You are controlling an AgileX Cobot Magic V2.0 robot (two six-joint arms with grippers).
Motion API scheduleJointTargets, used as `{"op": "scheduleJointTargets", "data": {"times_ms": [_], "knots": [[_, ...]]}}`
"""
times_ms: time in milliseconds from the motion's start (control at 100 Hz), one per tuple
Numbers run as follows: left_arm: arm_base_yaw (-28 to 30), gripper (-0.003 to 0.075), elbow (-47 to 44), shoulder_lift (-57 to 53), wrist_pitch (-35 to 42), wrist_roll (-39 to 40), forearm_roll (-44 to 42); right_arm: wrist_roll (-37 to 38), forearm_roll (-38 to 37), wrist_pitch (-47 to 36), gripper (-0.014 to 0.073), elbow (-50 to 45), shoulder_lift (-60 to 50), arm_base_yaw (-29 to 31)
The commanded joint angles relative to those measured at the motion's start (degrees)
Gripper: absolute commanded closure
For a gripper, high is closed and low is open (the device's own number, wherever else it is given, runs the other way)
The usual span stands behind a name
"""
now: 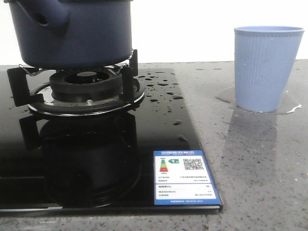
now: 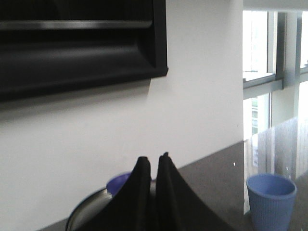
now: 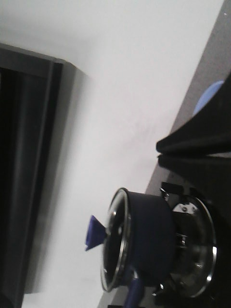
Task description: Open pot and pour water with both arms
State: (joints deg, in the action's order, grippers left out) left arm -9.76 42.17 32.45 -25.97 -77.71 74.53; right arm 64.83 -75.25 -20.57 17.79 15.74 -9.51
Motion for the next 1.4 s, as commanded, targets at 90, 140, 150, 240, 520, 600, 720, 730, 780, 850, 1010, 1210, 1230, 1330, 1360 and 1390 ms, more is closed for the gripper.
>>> {"op": "scheduleJointTargets", "data": {"times_ms": [90,140,150,240,520,600,720,730,780,850,1010,1210,1230,1330,1360,1390], "knots": [[-0.05,0.074,-13.36,-15.42,1.09,2.75,0.01,3.18,-2.07,-2.58,0.0662,-4.34,-6.6,0.35],[-0.05,0.074,-17.54,-19.36,1.09,4.67,0.0,3.18,-2.07,-2.58,0.0662,-4.94,-8.01,0.35],[-0.05,0.074,-18.48,-19.9,1.14,5.38,0.0,3.18,-2.07,-2.58,0.0662,-5.07,-8.18,0.35],[-0.05,0.074,-23.68,-26.18,1.12,9.35,0.0,3.18,-2.07,-3.26,0.0662,-5.05,-9.73,0.35],[-0.05,0.074,-28.48,-33.38,0.55,10.88,0.03,3.18,-2.11,-3.67,0.0662,-5.05,-10.17,0.35],[-0.05,0.074,-28.48,-33.32,0.55,10.88,0.03,3.18,-2.11,-3.56,0.0662,-5.05,-10.17,0.35],[-0.05,0.074,-28.48,-33.32,0.55,10.88,0.14,3.18,-2.11,-3.56,0.0662,-5.05,-10.17,0.35],[-0.05,0.074,-28.48,-33.32,0.55,10.88,0.14,3.18,-2.11,-3.56,0.0662,-5.05,-10.17,0.35],[-0.05,0.074,-28.48,-33.32,0.55,10.88,0.14,3.18,-2.11,-3.56,0.0662,-5.05,-10.17,0.35],[-0.05,0.074,-28.48,-33.32,0.55,10.88,0.14,3.18,-2.11,-3.56,0.0662,-5.05,-10.17,0.35],[-0.05,0.074,-28.48,-33.32,0.55,10.88,-0.07,3.18,-2.11,-3.56,0.0662,-5.05,-10.17,0.35],[-0.05,0.074,-28.87,-33.32,4.69,10.49,-10.87,3.18,-2.11,-3.46,0.0662,-5.05,-10.17,0.35],[-0.05,0.074,-29.02,-33.32,4.9,10.72,-13.89,3.18,-2.11,-3.46,0.0662,-5.05,-10.17,0.35],[-0.05,0.074,-29.83,-33.32,6.09,20.72,-33.65,3.18,-2.11,-3.46,0.0662,-5.05,-10.17,0.35],[-0.05,0.074,-30.29,-33.32,7.01,24.62,-38.0,3.18,-2.11,-3.46,0.0662,-5.05,-10.17,0.35],[-0.05,0.074,-30.83,-33.32,7.71,30.8,-44.28,3.18,-2.11,-3.46,0.0662,-5.05,-10.17,0.35]]}}
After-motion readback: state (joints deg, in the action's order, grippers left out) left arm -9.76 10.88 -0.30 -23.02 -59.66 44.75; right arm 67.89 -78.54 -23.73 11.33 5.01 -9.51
